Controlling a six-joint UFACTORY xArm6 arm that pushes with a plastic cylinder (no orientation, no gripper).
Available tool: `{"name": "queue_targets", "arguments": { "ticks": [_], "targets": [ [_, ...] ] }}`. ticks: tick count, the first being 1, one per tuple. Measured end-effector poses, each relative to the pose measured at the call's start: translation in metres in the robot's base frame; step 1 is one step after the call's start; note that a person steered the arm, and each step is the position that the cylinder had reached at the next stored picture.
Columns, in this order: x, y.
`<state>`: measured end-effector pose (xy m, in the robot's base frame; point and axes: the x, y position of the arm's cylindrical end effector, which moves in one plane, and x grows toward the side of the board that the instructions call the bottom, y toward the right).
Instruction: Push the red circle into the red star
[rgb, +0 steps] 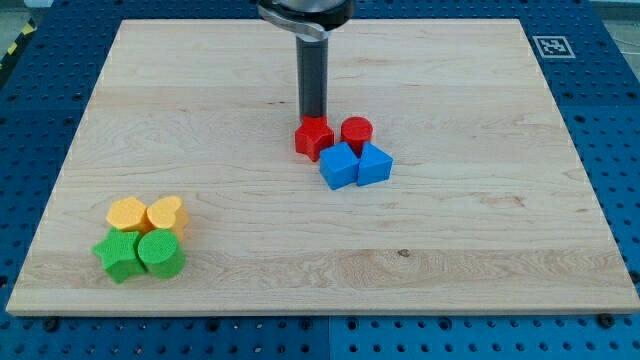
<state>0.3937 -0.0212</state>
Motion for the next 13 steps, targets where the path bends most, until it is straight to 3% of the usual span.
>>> {"name": "queue_targets", "arguments": {
  "ticks": [3,4,6,13],
  "targets": [
    [0.0,-0.052],
    [0.025,-0.064],
    [0.06,-0.064],
    [0.059,-0.04]
  ]
}}
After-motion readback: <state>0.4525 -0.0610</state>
